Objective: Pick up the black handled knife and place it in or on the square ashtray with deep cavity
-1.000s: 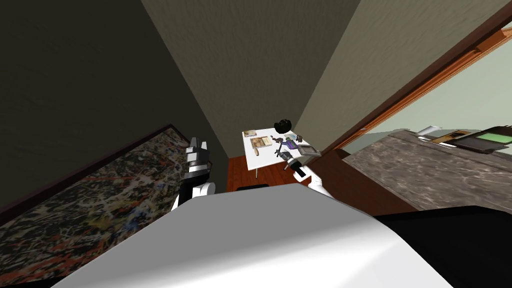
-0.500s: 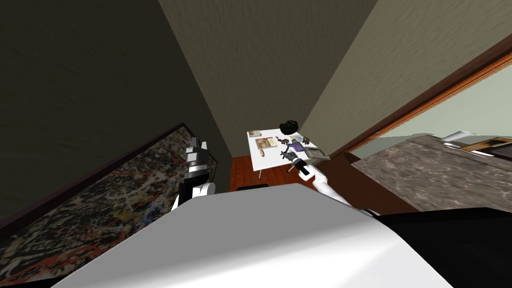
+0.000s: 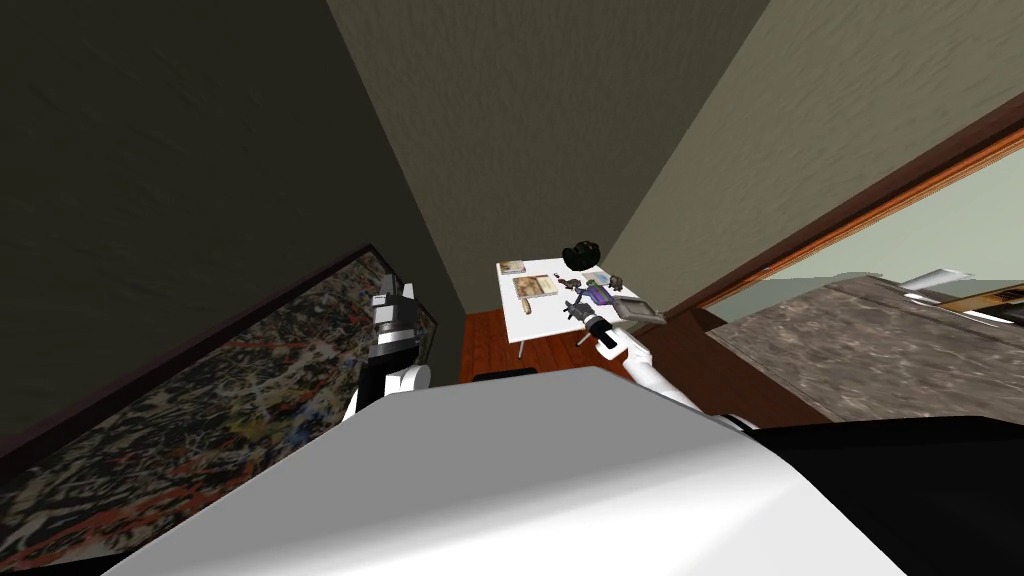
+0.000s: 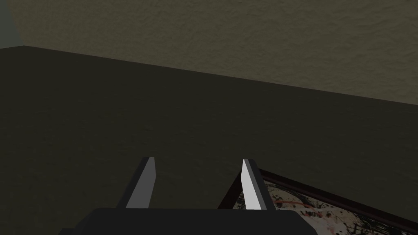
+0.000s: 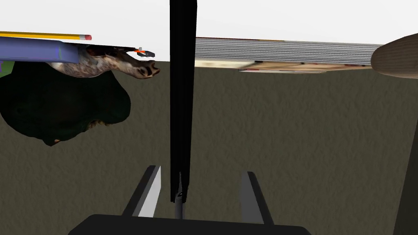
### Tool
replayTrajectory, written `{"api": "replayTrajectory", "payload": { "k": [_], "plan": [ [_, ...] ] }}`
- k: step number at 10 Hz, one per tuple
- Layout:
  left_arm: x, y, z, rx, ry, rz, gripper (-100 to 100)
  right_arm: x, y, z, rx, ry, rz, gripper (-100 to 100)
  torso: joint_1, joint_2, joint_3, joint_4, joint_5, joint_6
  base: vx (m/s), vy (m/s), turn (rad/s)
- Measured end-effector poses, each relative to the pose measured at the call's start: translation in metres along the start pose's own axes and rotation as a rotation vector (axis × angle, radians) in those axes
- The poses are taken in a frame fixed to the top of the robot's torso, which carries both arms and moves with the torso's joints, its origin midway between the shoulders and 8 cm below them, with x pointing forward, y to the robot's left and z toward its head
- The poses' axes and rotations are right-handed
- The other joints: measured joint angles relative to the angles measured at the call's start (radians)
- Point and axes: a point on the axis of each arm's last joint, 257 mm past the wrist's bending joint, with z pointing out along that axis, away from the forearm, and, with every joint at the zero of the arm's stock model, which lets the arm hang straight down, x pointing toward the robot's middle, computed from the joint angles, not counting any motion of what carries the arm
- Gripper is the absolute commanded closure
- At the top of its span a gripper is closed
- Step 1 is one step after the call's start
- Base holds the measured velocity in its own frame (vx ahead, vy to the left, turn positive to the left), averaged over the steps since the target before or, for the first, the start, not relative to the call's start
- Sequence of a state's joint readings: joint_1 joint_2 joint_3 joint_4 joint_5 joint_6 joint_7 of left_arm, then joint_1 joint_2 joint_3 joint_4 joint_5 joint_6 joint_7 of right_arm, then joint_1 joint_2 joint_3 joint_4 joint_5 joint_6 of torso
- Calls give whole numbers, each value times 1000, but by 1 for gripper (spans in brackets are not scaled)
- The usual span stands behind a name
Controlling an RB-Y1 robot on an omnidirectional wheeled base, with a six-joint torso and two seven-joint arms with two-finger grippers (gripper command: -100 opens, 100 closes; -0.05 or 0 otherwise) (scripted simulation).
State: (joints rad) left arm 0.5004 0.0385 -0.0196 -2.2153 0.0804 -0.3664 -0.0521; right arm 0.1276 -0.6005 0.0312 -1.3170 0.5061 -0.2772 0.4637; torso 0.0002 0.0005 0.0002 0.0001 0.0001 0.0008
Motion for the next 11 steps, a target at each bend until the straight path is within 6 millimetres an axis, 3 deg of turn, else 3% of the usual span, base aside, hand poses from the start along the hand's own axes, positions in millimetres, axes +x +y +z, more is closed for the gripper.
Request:
{"api": "replayTrajectory", "payload": {
  "k": [3,4,5,6,7,11],
  "plan": [
    [0,0,0,0,0,0,0,-3,-3,0,5,-4,-5,100,-1,-2,-2,-3,-2,-3,1,0,-5],
    [0,0,0,0,0,0,0,-3,-3,0,5,-4,-5,0,-1,-2,-3,-3,-2,-3,0,0,0],
    [0,0,0,0,0,0,0,-3,-3,0,5,-4,-5,100,-1,-3,-3,-3,-2,-3,0,0,0],
    [0,0,0,0,0,0,0,-3,-2,0,5,-4,-5,0,-1,-3,-3,-3,-2,-2,0,0,0],
    [0,0,0,0,0,0,0,-3,-3,1,5,-4,-5,100,-1,-2,-3,-3,-2,-2,-83,4,-176],
    [0,0,0,0,0,0,0,1,27,5,-67,5,-37,100,-7,14,-1,-16,-13,6,-153,-17,-140]
  ]
}}
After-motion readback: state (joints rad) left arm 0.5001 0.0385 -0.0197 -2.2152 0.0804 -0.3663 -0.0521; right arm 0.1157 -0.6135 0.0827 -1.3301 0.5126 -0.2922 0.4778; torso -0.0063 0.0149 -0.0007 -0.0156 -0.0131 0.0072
